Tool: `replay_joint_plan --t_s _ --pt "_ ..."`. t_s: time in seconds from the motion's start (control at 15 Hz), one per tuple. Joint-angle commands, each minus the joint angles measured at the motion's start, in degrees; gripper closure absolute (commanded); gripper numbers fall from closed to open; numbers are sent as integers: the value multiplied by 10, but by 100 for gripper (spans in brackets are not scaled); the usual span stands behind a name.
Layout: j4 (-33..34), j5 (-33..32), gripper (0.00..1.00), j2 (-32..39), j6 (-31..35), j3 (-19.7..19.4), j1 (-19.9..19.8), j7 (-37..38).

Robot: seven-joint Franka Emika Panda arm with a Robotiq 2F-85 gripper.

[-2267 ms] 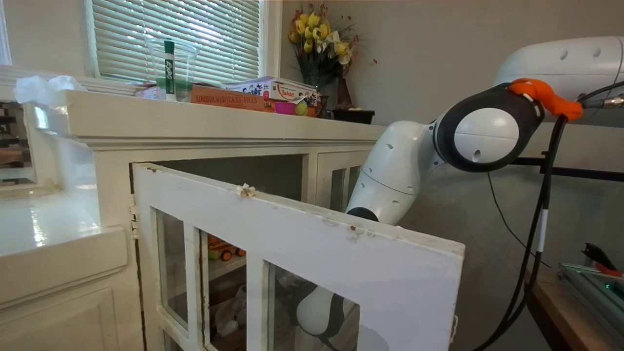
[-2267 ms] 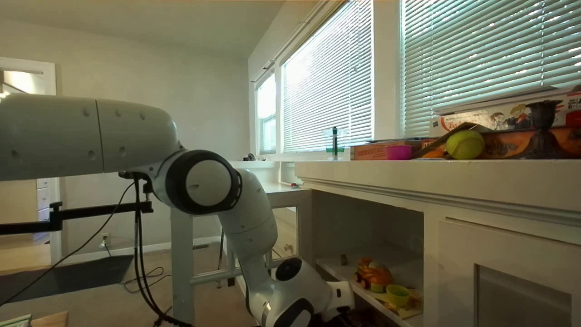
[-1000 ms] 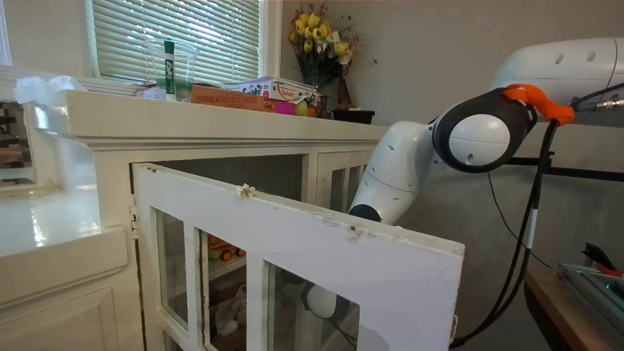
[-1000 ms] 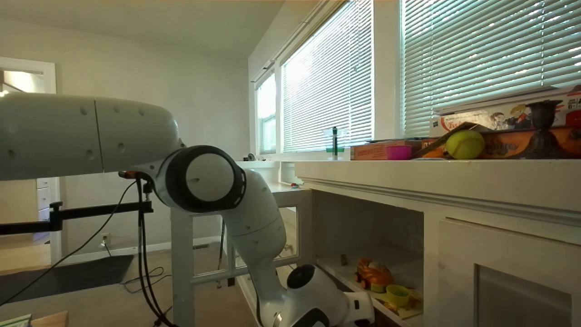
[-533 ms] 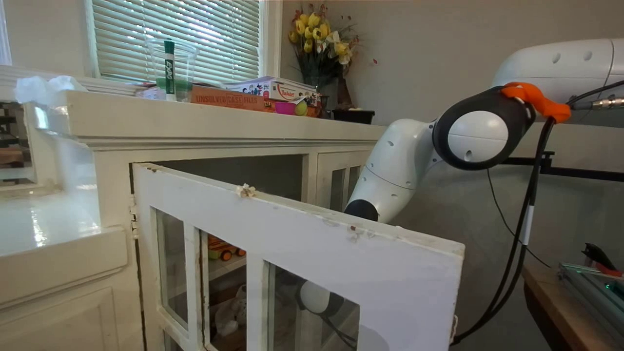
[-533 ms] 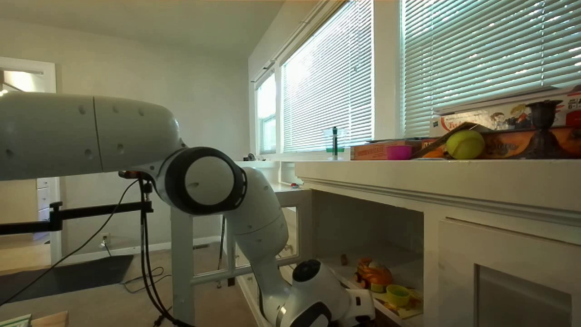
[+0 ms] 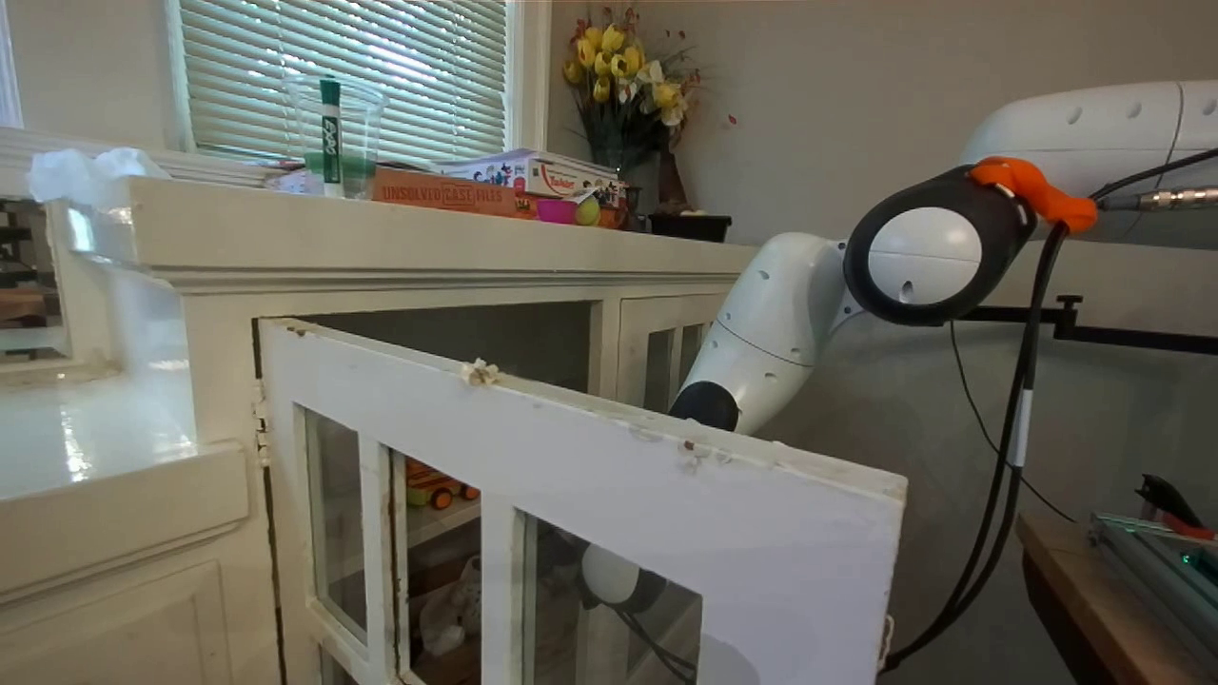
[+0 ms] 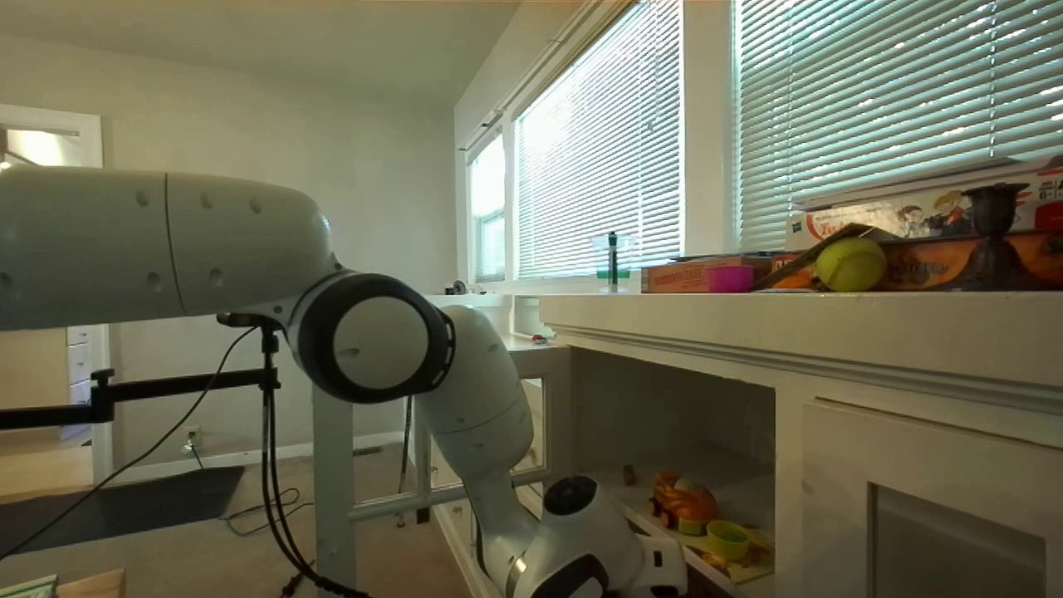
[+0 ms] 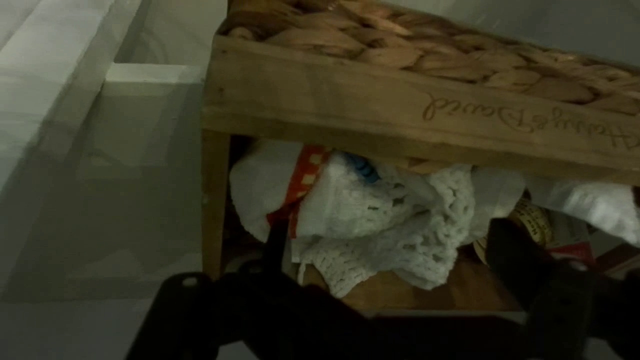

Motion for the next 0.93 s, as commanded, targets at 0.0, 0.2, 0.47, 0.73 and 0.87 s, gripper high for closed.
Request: replay_joint_plan --t_s 0.0,0.2,0.47,0.73,0.87 --pt "10 -20 0 3 -17 20 -20 -8" --pt "15 -27 0 3 -26 28 -26 -14" --pt "24 -37 0 4 -43 38 -33 -20" --pt "35 -40 0 6 -57 43 -35 -26" --pt "35 -39 0 5 -63 46 -36 -29"
